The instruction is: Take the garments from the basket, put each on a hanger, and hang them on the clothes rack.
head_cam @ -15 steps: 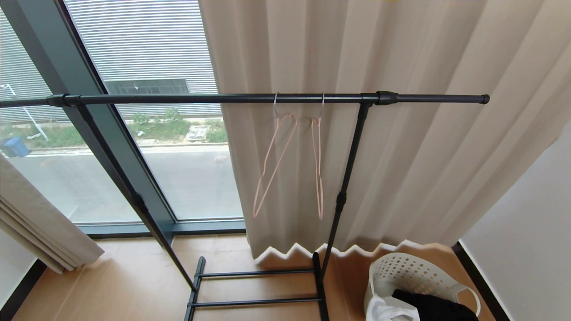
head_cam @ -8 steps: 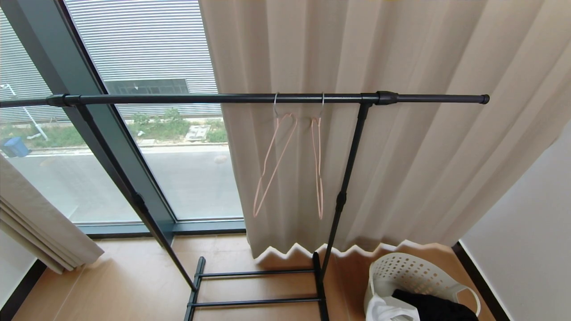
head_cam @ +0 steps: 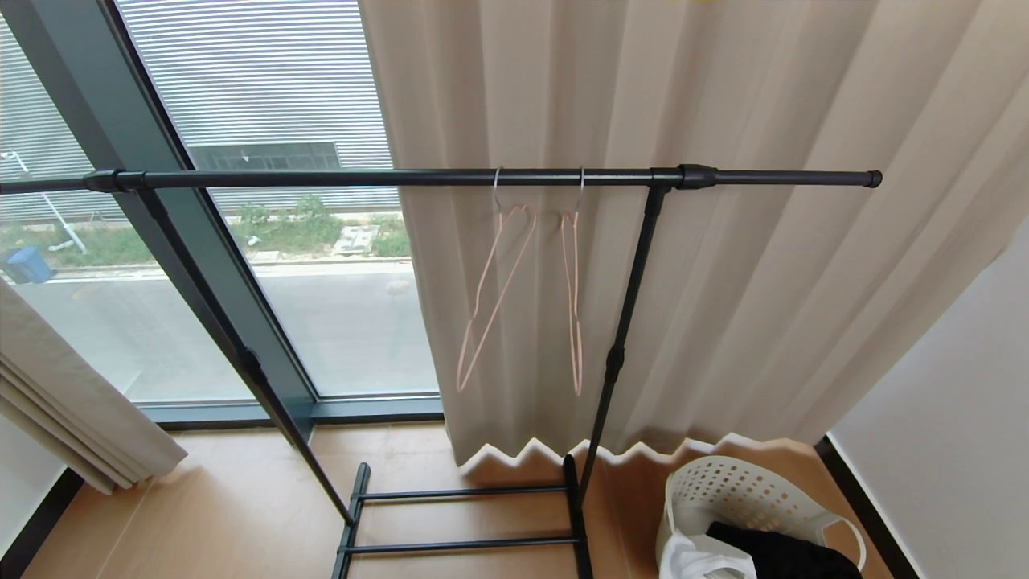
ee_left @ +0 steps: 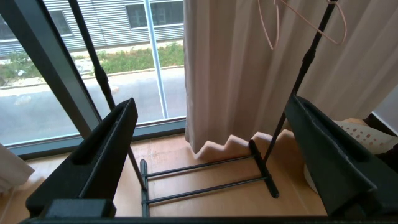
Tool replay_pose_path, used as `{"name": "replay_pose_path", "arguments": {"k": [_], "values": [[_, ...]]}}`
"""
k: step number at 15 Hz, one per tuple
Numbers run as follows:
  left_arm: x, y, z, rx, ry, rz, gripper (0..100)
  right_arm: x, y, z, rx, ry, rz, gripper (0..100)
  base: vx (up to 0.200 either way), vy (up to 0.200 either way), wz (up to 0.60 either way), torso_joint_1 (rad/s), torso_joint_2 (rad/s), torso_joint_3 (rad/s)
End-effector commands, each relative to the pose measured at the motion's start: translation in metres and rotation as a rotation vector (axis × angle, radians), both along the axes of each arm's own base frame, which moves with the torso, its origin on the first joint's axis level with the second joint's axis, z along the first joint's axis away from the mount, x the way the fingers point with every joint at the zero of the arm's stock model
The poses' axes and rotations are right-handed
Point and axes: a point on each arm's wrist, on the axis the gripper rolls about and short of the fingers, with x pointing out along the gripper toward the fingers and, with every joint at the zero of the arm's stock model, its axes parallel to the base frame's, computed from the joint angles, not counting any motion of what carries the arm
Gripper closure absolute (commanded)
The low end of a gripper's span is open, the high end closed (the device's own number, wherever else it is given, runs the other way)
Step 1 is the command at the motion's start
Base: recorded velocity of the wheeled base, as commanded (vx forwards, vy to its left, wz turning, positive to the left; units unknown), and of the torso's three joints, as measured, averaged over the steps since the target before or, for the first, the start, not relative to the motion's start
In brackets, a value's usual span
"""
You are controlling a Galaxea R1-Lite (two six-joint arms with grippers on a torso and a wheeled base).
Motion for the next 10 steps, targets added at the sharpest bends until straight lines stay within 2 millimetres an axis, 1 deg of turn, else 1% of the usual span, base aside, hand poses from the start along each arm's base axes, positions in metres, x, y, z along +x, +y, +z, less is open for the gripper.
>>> {"name": "replay_pose_path", "arguments": {"k": [1, 10], "values": [[0.0001, 0.0, 0.0001, 0.0, 0.001, 0.0, 0, 0.0, 0.0, 0.0, 0.001, 0.0, 0.0, 0, 0.0, 0.0, 0.0, 0.0, 0.0, 0.0], [0.0001, 0.0, 0.0001, 0.0, 0.001, 0.0, 0, 0.0, 0.0, 0.0, 0.001, 0.0, 0.002, 0, 0.0, 0.0, 0.0, 0.0, 0.0, 0.0]]}}
